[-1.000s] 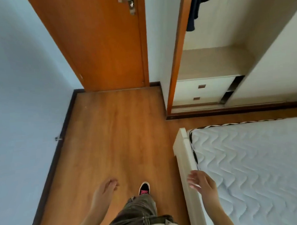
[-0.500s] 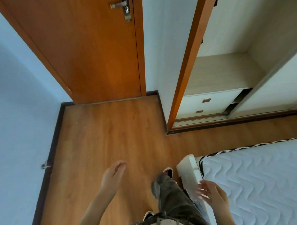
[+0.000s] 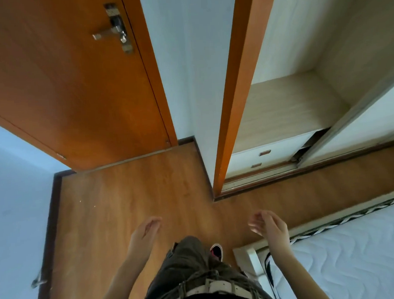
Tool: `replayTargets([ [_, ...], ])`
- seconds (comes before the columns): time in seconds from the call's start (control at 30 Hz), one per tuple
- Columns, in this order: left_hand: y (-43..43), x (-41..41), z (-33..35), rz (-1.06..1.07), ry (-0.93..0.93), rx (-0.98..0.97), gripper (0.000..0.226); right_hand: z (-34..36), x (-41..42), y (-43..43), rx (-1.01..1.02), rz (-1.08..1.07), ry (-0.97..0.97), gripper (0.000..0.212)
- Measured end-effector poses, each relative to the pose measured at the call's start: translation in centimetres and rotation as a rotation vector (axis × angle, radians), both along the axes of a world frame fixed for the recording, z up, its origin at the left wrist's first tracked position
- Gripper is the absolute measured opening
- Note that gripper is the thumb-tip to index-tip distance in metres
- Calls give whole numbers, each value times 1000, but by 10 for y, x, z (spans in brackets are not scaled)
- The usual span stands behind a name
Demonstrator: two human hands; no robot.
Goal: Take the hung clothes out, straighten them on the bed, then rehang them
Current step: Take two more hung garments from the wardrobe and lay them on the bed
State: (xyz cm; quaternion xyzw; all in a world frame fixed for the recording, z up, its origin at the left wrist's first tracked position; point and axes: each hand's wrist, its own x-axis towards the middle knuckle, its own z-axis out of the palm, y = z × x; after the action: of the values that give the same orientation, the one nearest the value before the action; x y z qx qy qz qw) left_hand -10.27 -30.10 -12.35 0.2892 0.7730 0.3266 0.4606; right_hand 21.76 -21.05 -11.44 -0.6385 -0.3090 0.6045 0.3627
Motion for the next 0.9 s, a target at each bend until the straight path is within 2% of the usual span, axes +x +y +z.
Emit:
replayTargets([
  [0.13,45,-15,-12,-36,-1,-64,23,-1,-8,50,35,-35,-11,27],
  [0.27,109,-6,-14,-253,-44,-123,24,-5,-2,79,50,-164,-40,29],
  [0.4,170,41,8,-580,-80,-86,22,-6,25,83,30,-352,-41,28],
  [0.47,201,69,17,-732,-40,-67,21,-7,44,81,21,-447,-40,27],
  [0.6,266,138,16,-888,-13,33,19,-13,97,82,-11,-598,-19,27],
  [0.7,315,197,10,-873,-52,71,19,-22,146,99,-25,-648,-33,27],
  [0.9,387,301,23,-609,-104,158,19,-23,247,183,-6,-551,-47,26],
])
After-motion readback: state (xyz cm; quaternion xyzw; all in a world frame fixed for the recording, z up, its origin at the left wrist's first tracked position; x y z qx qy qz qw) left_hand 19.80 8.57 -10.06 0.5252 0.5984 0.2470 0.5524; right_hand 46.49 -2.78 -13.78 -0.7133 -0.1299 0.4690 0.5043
